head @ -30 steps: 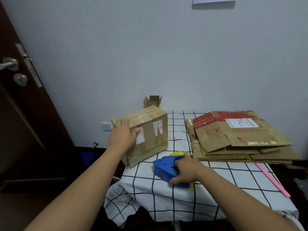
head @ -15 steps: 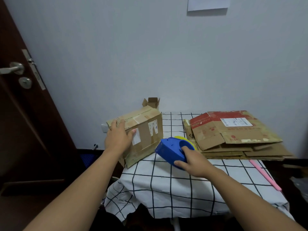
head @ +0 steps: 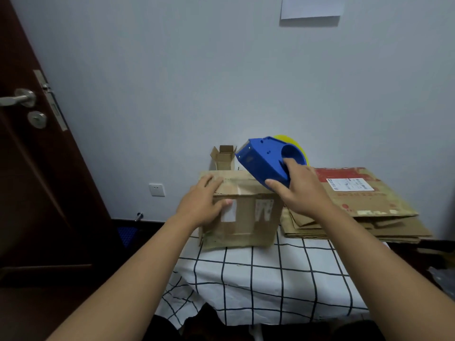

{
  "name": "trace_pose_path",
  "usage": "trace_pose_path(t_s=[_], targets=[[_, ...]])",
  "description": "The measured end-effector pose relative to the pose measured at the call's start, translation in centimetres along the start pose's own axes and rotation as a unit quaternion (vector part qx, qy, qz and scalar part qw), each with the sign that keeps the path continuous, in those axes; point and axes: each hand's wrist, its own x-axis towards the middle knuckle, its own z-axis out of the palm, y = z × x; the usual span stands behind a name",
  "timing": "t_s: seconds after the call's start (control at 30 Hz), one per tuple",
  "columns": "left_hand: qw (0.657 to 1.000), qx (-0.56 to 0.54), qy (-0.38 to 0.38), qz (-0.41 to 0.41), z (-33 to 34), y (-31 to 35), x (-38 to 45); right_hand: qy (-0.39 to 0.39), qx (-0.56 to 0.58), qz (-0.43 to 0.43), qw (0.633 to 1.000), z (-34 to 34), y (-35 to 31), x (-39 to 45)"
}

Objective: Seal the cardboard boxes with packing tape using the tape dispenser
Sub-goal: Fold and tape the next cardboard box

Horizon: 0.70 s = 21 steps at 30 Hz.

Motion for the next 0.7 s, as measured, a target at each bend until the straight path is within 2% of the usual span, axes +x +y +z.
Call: trace_pose_path(t_s=[0.1,0.2,0.3,0.43,0.53,0.6,0.7], targets=[[0.998,-0.016,-0.038,0.037,0.3,-0.3,-0.3,-0.027,-0.051,-0.031,0.998,-0.2,-0.8,1.3],[0.998,-0.016,-0.059,0.03,0.7,-0.9,-0.8,-0.052,-0.083,-0.046,0.994,0.7,-1.0,1.8],[0.998,0.0,-0.053,0.025,0.6,-1.1,-0.8,-0.076,-0.094,-0.048,0.992,1.8,-0.7,1.7],[0.997,-0.053,-0.036,0.047,-0.2,-0.4,-0.3,-0.084,-0.089,-0.06,0.991,2.4,-0.7,1.6],[0.997,-0.046,-0.037,0.051,-0.2,-0.2,-0.2,-0.088,-0.073,-0.069,0.991,1.8,-0.8,2.1],[0.997,-0.054,-0.036,0.038,-0.1,0.0,-0.1,-0.103,-0.064,-0.074,0.99,1.0,-1.0,2.6],[0.991,-0.131,-0.023,-0.014,-0.3,0.4,0.1,-0.145,-0.067,-0.082,0.984,0.6,-1.7,2.9]])
